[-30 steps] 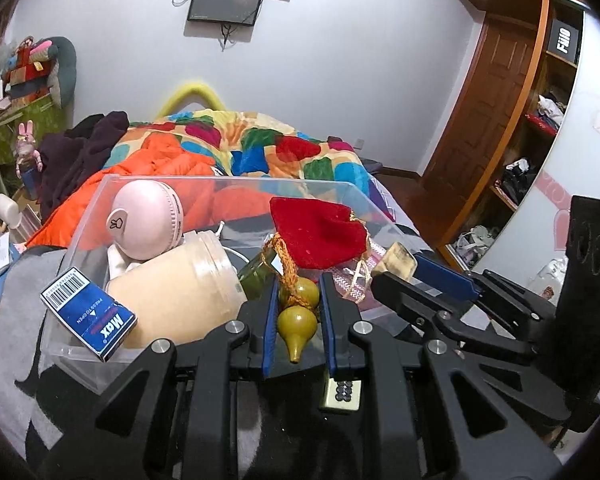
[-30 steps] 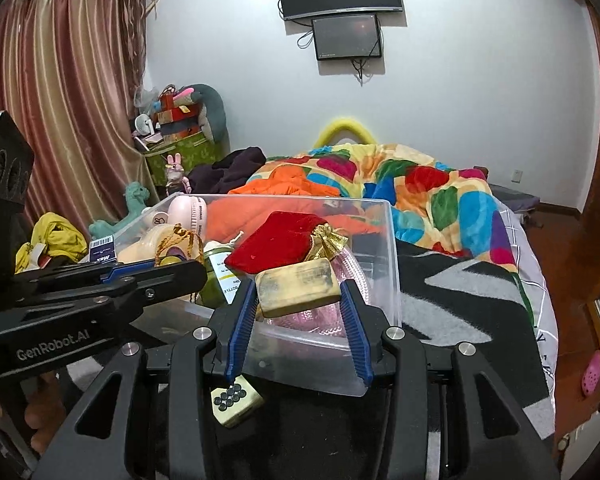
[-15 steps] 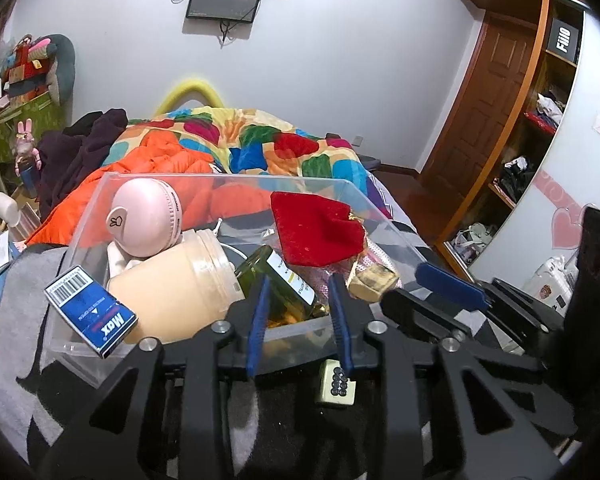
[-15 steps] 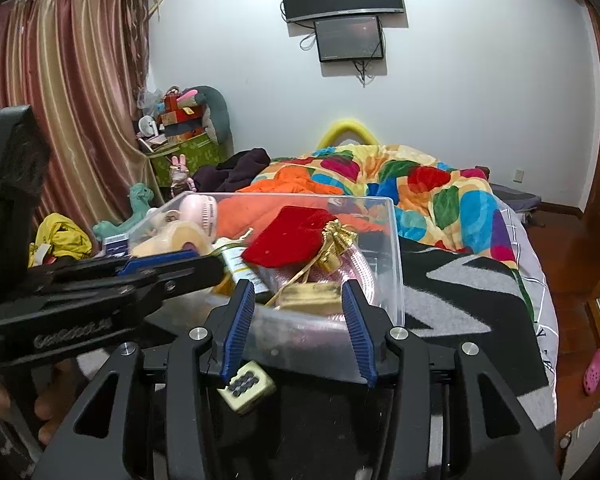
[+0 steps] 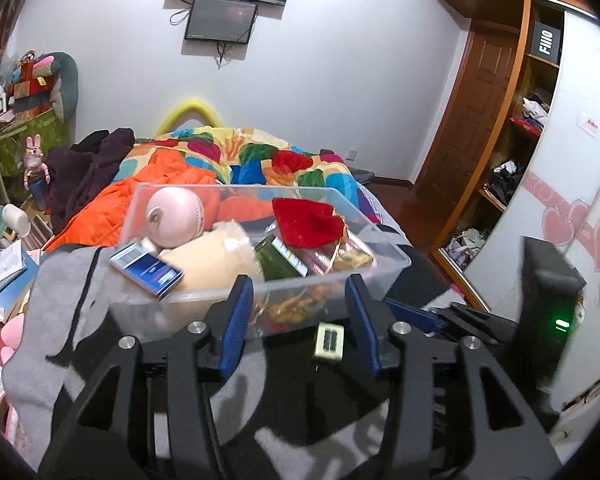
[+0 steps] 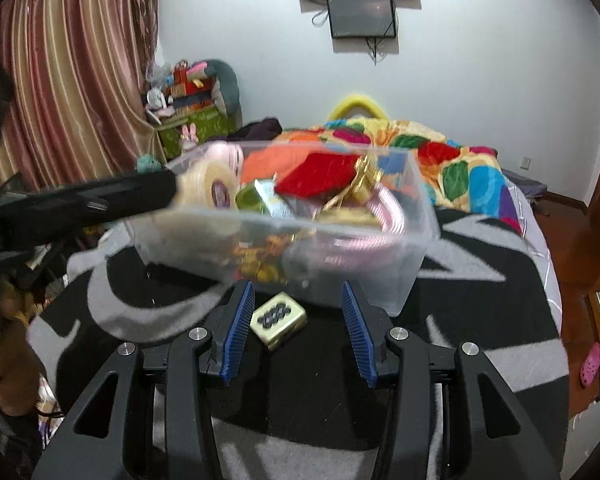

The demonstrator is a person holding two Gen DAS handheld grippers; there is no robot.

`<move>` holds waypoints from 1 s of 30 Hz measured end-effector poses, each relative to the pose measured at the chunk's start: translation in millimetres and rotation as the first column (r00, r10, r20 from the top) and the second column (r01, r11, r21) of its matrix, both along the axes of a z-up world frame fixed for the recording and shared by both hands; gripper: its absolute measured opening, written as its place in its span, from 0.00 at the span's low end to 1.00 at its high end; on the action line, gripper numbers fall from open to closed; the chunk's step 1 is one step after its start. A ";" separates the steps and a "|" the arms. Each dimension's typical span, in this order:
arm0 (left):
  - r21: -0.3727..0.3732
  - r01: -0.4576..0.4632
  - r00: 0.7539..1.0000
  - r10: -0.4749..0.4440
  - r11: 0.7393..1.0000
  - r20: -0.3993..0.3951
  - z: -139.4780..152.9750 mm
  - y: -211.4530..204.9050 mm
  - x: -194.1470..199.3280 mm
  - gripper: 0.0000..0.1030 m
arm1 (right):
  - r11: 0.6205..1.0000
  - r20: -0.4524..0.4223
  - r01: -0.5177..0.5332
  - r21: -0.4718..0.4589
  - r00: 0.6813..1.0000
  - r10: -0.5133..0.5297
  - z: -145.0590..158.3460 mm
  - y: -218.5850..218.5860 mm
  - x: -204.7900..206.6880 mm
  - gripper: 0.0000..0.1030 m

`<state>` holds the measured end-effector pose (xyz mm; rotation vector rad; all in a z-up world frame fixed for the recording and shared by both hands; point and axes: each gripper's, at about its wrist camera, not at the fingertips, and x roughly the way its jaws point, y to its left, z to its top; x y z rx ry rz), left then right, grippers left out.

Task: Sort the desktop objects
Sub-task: 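Lower right tool onto the white mahjong tile and close on it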

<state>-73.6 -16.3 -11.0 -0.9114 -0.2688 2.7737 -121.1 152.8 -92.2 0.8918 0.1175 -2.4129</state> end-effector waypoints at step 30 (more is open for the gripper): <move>-0.051 -0.094 0.989 0.099 0.994 0.109 -72.4 -31.5 47.1 0.68 | 0.983 0.025 0.054 0.176 0.998 -0.059 -31.9 -25.3 11.7 0.29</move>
